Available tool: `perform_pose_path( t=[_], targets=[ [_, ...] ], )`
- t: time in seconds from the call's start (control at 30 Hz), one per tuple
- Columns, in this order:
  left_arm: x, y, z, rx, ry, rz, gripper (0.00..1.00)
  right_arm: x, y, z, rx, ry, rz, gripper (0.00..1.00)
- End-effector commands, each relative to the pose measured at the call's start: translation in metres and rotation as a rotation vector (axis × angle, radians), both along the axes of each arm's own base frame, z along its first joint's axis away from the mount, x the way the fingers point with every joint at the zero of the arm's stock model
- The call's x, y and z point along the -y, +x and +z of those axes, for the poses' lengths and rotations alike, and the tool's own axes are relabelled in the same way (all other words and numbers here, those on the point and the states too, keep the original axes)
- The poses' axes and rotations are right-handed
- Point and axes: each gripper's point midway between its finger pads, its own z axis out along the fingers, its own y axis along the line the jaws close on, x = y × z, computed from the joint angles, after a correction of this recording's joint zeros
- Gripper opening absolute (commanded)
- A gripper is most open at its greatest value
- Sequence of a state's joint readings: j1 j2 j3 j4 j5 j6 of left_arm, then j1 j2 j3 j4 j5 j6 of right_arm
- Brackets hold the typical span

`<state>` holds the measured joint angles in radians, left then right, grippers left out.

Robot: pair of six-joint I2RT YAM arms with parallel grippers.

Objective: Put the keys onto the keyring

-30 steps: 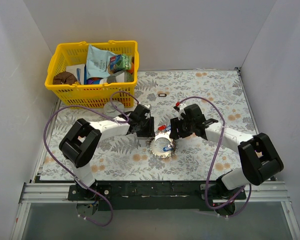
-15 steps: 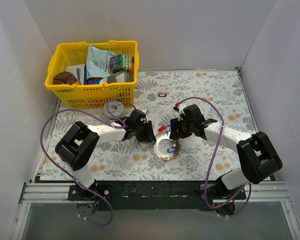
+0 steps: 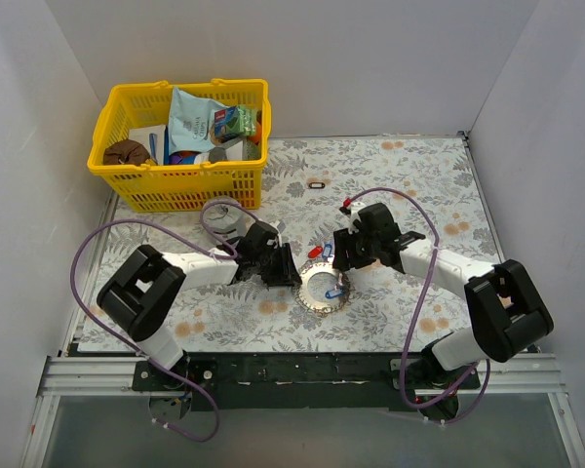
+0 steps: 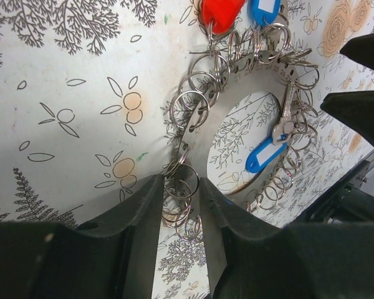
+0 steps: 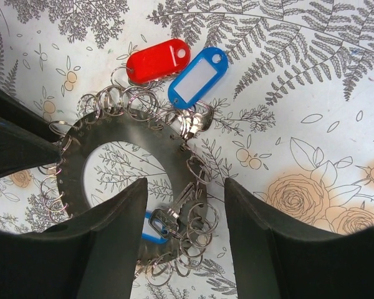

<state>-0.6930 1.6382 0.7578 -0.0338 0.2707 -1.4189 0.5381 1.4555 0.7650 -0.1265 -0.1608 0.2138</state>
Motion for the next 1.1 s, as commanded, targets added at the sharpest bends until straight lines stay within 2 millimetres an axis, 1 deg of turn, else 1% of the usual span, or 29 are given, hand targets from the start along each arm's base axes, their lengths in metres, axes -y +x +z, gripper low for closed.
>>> perform_pose_path(
  t=[0.0, 0.13, 0.17, 0.2, 0.23, 0.27, 0.3, 0.37, 0.4, 0.47, 0.5, 0.57, 0.6, 0.67, 0.7, 0.73, 0.77, 0.83, 0.93, 1.07],
  targets=[
    [-0.009, -0.017, -0.005, -0.029, 0.027, -0.011, 0.3, -0.001, 0.007, 0.021, 0.06, 0.017, -0.014, 0.6],
    [-0.007, -0.013, 0.004, 0.013, 0.014, -0.021, 0.33, 0.001, 0.007, 0.023, 0.063, 0.01, -0.017, 0.62],
    [-0.007, -0.011, 0.01, 0.037, 0.01, -0.021, 0.34, 0.001, 0.007, 0.023, 0.063, 0.01, -0.016, 0.63],
    [-0.009, -0.006, 0.011, 0.06, 0.022, -0.009, 0.36, 0.002, 0.005, 0.021, 0.062, 0.008, -0.014, 0.65],
    [-0.009, -0.003, 0.016, 0.082, 0.019, -0.006, 0.4, 0.001, 0.006, 0.023, 0.068, 0.01, -0.011, 0.67],
    [-0.009, 0.001, 0.024, 0.122, 0.016, -0.013, 0.43, 0.001, 0.006, 0.025, 0.076, 0.014, -0.012, 0.79],
    [-0.009, 0.008, 0.032, 0.157, 0.017, -0.003, 0.45, 0.002, 0.005, 0.026, 0.078, 0.015, -0.012, 0.82],
    [-0.009, 0.015, 0.042, 0.204, 0.021, -0.005, 0.52, 0.002, 0.004, 0.029, 0.087, 0.02, -0.01, 0.83],
    [-0.007, 0.02, 0.053, 0.238, 0.009, -0.001, 0.54, 0.002, 0.004, 0.029, 0.093, 0.019, -0.013, 0.81],
    [-0.008, 0.028, 0.061, 0.275, 0.02, 0.018, 0.59, 0.004, 0.003, 0.028, 0.093, 0.014, -0.013, 0.78],
    [-0.007, 0.033, 0.07, 0.301, 0.017, 0.026, 0.59, 0.004, 0.003, 0.028, 0.092, 0.008, -0.014, 0.72],
    [-0.011, 0.039, 0.075, 0.322, 0.034, 0.054, 0.6, 0.003, -0.001, 0.025, 0.076, -0.012, -0.006, 0.67],
    [-0.011, 0.042, 0.081, 0.337, 0.032, 0.067, 0.61, 0.004, -0.001, 0.024, 0.078, -0.031, -0.014, 0.62],
    [-0.011, 0.049, 0.093, 0.367, 0.03, 0.086, 0.62, -0.002, -0.007, 0.021, 0.068, -0.063, 0.001, 0.61],
    [-0.011, 0.051, 0.098, 0.375, 0.026, 0.091, 0.63, -0.001, -0.008, 0.019, 0.073, -0.088, -0.008, 0.59],
    [-0.009, 0.054, 0.107, 0.393, 0.014, 0.097, 0.63, -0.009, -0.014, 0.016, 0.063, -0.096, 0.018, 0.57],
    [-0.009, 0.054, 0.11, 0.395, 0.01, 0.099, 0.63, -0.009, -0.015, 0.015, 0.061, -0.114, 0.001, 0.55],
    [-0.007, 0.055, 0.115, 0.402, -0.005, 0.098, 0.64, -0.013, -0.019, 0.008, 0.048, -0.134, 0.005, 0.5],
    [-0.007, 0.053, 0.116, 0.4, -0.016, 0.102, 0.64, -0.012, -0.017, 0.004, 0.045, -0.155, -0.023, 0.45],
    [-0.008, 0.049, 0.116, 0.395, -0.03, 0.102, 0.65, -0.006, -0.01, 0.008, 0.074, -0.178, -0.065, 0.42]
  ],
)
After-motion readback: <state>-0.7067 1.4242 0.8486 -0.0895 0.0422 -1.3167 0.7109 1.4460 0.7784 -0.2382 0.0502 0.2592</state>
